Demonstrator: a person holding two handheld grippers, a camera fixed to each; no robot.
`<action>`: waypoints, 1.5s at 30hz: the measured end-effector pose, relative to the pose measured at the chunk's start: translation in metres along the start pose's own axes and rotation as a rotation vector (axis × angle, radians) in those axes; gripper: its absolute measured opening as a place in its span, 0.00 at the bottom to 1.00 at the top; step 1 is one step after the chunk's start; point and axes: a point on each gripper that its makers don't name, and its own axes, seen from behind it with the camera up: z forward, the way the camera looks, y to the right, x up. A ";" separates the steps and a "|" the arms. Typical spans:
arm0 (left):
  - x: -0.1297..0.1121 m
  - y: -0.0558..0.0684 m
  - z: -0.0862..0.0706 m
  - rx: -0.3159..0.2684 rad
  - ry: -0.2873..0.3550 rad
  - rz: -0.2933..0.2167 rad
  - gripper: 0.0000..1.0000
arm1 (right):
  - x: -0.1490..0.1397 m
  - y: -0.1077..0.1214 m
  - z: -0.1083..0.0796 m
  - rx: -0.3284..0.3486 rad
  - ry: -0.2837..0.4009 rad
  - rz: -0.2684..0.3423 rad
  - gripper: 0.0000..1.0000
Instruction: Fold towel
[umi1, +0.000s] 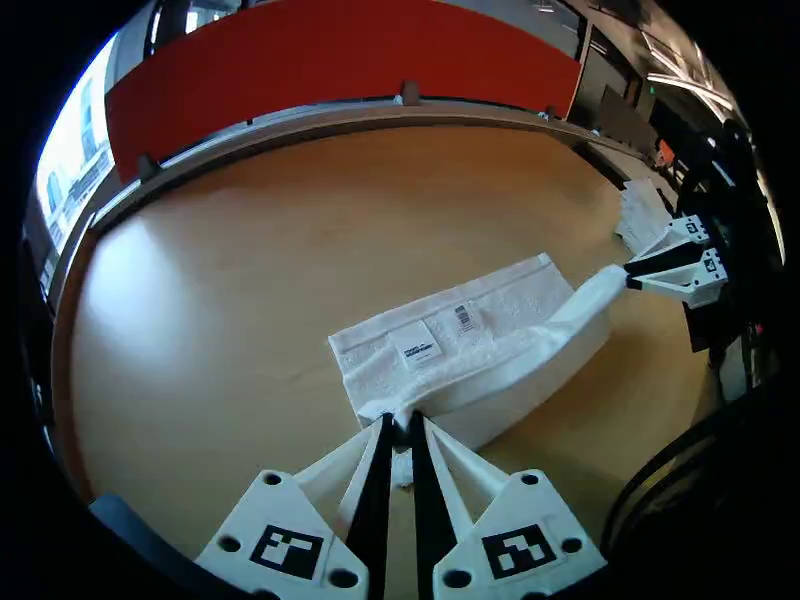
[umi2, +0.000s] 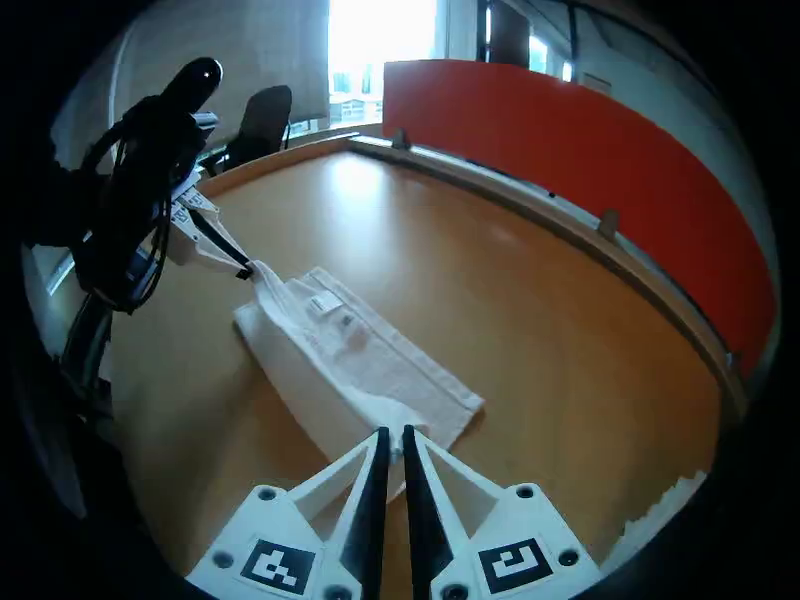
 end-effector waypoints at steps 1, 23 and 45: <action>0.000 -0.001 0.003 0.002 -0.003 -0.002 0.13 | -0.001 0.001 0.002 0.000 -0.003 0.004 0.10; -0.001 -0.022 0.043 0.056 -0.046 -0.025 0.25 | -0.016 0.019 0.035 -0.015 -0.052 0.052 0.10; 0.004 -0.038 0.057 0.105 -0.066 -0.010 0.63 | -0.017 0.047 0.050 -0.089 -0.082 0.066 0.16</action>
